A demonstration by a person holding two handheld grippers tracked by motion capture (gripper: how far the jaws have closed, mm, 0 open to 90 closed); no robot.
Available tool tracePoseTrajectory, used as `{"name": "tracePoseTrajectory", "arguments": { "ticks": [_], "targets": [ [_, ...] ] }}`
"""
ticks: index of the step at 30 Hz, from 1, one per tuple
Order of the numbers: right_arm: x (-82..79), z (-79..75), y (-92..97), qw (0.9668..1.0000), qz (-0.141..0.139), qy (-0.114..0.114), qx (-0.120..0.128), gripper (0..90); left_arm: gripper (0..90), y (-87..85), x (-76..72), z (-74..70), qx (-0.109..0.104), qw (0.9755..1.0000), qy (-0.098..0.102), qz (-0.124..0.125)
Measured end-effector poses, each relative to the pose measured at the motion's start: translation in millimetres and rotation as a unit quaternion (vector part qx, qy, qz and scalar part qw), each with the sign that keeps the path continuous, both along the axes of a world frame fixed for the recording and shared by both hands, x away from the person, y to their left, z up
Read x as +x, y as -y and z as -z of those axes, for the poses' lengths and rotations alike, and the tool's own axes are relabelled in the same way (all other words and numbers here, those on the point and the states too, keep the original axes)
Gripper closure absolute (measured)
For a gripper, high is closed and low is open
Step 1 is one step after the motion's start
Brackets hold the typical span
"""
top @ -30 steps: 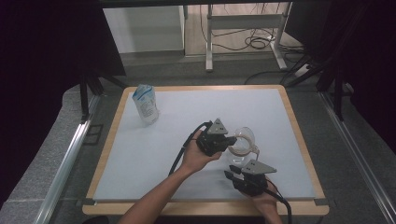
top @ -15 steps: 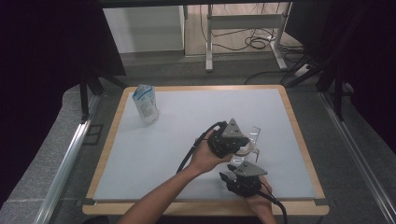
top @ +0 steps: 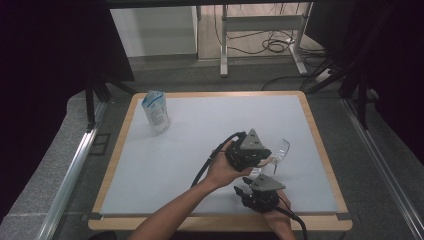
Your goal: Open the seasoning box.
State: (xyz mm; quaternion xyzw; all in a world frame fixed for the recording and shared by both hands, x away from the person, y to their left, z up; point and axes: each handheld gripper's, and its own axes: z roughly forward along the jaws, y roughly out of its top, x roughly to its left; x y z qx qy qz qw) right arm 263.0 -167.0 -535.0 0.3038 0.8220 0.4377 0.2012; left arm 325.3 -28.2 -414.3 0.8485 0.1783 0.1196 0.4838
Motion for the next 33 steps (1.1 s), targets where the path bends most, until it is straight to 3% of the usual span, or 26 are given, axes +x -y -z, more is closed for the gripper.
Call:
{"name": "tracePoseTrajectory", "arguments": {
  "ticks": [6,8,10,13,18,22,28,33],
  "targets": [
    [3.1,1.6,-0.4,0.9999,0.003,-0.011,0.001,50.2,85.8,-36.5,4.5,5.6,-0.025,0.9993,-0.006,-0.029],
    [3.7,2.3,-1.6,0.9999,0.005,-0.014,0.003,48.0,82.6,-47.2,2.7,8.1,-0.021,0.9987,0.008,-0.046],
    [4.3,2.3,-3.3,0.9998,0.005,-0.018,0.005,45.0,76.3,-57.0,0.5,11.1,-0.021,0.9982,0.016,-0.055],
    [5.6,1.8,-6.2,0.9996,0.009,-0.022,0.014,41.1,64.0,-72.2,0.9,15.5,-0.031,0.9973,0.000,-0.067],
    [6.8,-0.4,-10.5,0.9996,0.006,-0.020,0.017,36.1,39.7,-96.4,-2.5,23.4,-0.048,0.9944,-0.004,-0.094],
    [8.7,-0.7,-12.0,0.9996,0.006,-0.020,0.021,34.2,31.0,-114.8,-8.0,33.3,-0.040,0.9933,-0.005,-0.108],
    [10.1,-2.2,-12.5,0.9997,0.008,-0.013,0.019,32.9,22.4,-147.7,-10.8,59.1,-0.034,0.9876,-0.017,-0.152],
    [12.6,-3.4,-13.9,0.9997,0.010,-0.013,0.021,32.6,21.0,-173.7,-12.1,73.7,-0.046,0.9823,-0.026,-0.180]
  ]
}}
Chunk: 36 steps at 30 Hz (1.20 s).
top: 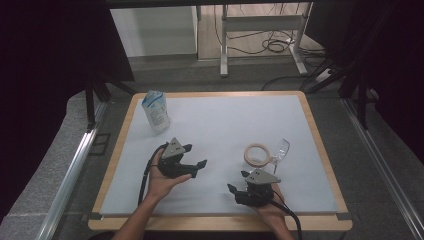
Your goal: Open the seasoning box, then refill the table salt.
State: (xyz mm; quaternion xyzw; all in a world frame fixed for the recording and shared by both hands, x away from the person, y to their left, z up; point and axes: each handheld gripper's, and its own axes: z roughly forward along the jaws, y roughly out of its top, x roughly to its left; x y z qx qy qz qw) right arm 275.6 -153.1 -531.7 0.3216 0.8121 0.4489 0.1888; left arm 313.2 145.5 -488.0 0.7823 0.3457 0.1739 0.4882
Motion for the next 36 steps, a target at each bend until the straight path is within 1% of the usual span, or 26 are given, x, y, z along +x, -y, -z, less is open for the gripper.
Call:
{"name": "tracePoseTrajectory", "arguments": {
  "ticks": [2,4,7,13,18,20,22,24,27,28,29,30,31,32,35,36],
  "targets": [
    [1.3,0.2,-1.1,1.0000,0.001,-0.002,0.000,32.4,20.2,-6.1,1.3,1.1,0.010,0.9999,-0.004,-0.001],
    [3.1,0.5,-2.7,1.0000,0.001,-0.003,-0.001,32.3,19.9,-12.6,0.8,1.5,0.007,1.0000,-0.003,-0.004],
    [5.2,-0.1,-4.6,1.0000,0.001,-0.003,0.001,32.2,20.9,-21.9,0.6,4.3,0.007,0.9999,-0.007,-0.006],
    [9.4,-2.3,-6.0,0.9999,0.009,0.001,0.006,32.1,22.3,-36.8,-1.7,10.6,0.007,0.9997,-0.016,-0.014],
    [9.3,-2.0,-5.8,0.9999,0.011,0.001,0.006,32.1,23.1,-45.2,-1.3,11.0,0.004,0.9994,-0.015,-0.029],
    [8.6,-1.6,-5.9,0.9999,0.013,0.002,0.003,32.0,23.2,-49.3,-0.4,9.5,0.003,0.9993,-0.012,-0.034],
    [8.1,-1.0,-6.1,0.9999,0.013,0.001,0.002,31.9,22.6,-54.2,-0.4,7.3,0.003,0.9993,-0.003,-0.038],
    [7.6,-1.4,-6.2,0.9999,0.016,-0.002,0.000,31.8,22.6,-60.5,1.0,4.8,0.001,0.9990,-0.001,-0.045],
    [7.9,-3.2,-6.0,0.9999,0.017,0.000,0.000,31.8,23.8,-72.1,5.7,2.0,-0.007,0.9982,-0.004,-0.060],
    [8.5,-3.8,-5.9,0.9999,0.017,0.001,0.002,31.8,24.2,-72.1,5.7,2.0,-0.007,0.9982,-0.004,-0.060],
    [9.1,-4.4,-5.6,0.9999,0.017,0.002,0.002,31.8,24.6,-80.0,9.7,1.5,-0.009,0.9974,-0.006,-0.071],
    [9.6,-4.5,-5.8,0.9999,0.016,0.001,0.006,31.8,24.6,-84.2,12.0,0.7,-0.009,0.9973,-0.007,-0.072],
    [10.0,-4.4,-6.1,0.9999,0.016,0.002,0.004,31.8,24.6,-88.4,14.1,-0.5,-0.011,0.9970,-0.006,-0.076],
    [10.1,-4.0,-6.7,0.9999,0.014,0.002,0.003,31.8,25.1,-92.6,16.3,-1.8,-0.011,0.9964,-0.004,-0.085],
    [9.0,-3.2,-7.5,0.9999,0.013,0.001,0.000,31.8,26.6,-105.0,23.0,-5.2,-0.024,0.9939,-0.004,-0.107],
    [8.4,-3.5,-7.4,0.9999,0.014,0.002,0.000,31.8,26.7,-105.0,23.0,-5.2,-0.024,0.9939,-0.004,-0.107]
  ]
}}
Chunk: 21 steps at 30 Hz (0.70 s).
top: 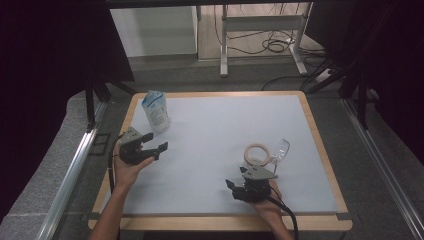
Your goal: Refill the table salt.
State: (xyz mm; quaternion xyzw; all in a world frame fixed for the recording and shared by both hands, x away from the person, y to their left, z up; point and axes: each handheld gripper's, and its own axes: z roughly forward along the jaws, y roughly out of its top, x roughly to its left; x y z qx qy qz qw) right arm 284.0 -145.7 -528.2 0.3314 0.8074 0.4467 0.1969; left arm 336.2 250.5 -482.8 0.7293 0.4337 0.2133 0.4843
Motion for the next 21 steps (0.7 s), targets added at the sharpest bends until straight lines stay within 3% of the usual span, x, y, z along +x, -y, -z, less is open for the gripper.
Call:
{"name": "tracePoseTrajectory", "arguments": {
  "ticks": [1,6,8,9,14,18,21],
  "targets": [
    [-0.5,-0.7,0.4,1.0000,0.000,0.001,0.000,31.8,27.2,-6.3,3.0,-1.0,0.003,0.9997,0.005,-0.024],
    [-1.1,-3.8,2.4,1.0000,0.005,0.005,0.005,31.8,30.5,-19.8,18.3,-2.2,0.002,0.9981,0.004,-0.062],
    [-1.1,-3.8,2.1,1.0000,0.005,0.005,0.004,31.8,31.3,-21.8,23.3,-2.6,0.005,0.9978,0.001,-0.066],
    [-1.5,-3.4,0.7,1.0000,0.005,0.005,0.001,31.8,32.5,-25.8,33.0,-3.1,0.008,0.9968,0.003,-0.080],
    [-2.3,-3.2,-1.2,1.0000,0.001,0.003,-0.003,31.8,36.7,-36.0,56.6,-3.3,-0.007,0.9963,-0.009,-0.086],
    [-3.3,-2.2,-1.7,1.0000,-0.003,0.006,-0.006,31.8,37.6,-40.4,79.3,-3.7,0.013,0.9961,-0.010,-0.086],
    [-3.5,-2.2,-1.3,1.0000,-0.004,0.007,-0.004,31.7,38.8,-41.9,91.4,-0.5,0.003,0.9968,-0.003,-0.080]
  ]
}}
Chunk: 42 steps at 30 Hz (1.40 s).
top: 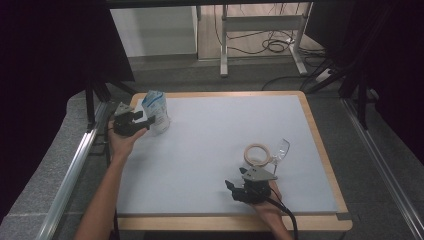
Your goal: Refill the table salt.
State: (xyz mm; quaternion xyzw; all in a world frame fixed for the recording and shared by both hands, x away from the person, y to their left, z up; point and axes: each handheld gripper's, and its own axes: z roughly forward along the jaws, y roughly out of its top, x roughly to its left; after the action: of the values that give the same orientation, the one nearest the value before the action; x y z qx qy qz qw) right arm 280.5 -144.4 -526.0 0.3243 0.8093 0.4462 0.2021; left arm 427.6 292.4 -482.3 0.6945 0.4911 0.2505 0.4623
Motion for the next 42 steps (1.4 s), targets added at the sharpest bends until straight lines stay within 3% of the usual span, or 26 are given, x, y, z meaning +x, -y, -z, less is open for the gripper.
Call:
{"name": "tracePoseTrajectory", "arguments": {
  "ticks": [4,10,18,21,32,37,42],
  "targets": [
    [0.1,0.0,0.1,1.0000,0.000,0.000,-0.001,31.7,41.7,2.5,14.1,4.8,0.003,1.0000,-0.003,0.008],
    [-0.6,0.3,0.6,1.0000,0.000,0.000,-0.002,31.6,48.5,1.2,24.6,14.2,-0.031,0.9995,0.009,-0.006],
    [0.1,3.5,0.1,1.0000,0.001,-0.004,-0.008,31.5,76.0,13.1,27.1,15.2,-0.013,0.9997,0.014,-0.012],
    [-0.1,4.7,-1.1,0.9999,0.000,-0.005,-0.010,31.5,83.9,14.4,26.7,14.6,-0.017,0.9997,0.012,-0.011],
    [-1.5,3.2,-0.8,0.9999,-0.001,0.001,-0.011,31.2,88.0,18.0,23.8,11.5,-0.013,0.9997,0.020,-0.006],
    [-2.3,2.8,-1.6,1.0000,-0.001,0.002,-0.009,31.2,88.9,21.5,18.0,4.7,-0.022,0.9995,0.016,0.016],
    [-2.9,2.3,-3.1,1.0000,-0.002,0.004,-0.009,31.2,89.4,30.6,5.8,-7.5,-0.022,0.9980,0.022,0.054]
  ]
}}
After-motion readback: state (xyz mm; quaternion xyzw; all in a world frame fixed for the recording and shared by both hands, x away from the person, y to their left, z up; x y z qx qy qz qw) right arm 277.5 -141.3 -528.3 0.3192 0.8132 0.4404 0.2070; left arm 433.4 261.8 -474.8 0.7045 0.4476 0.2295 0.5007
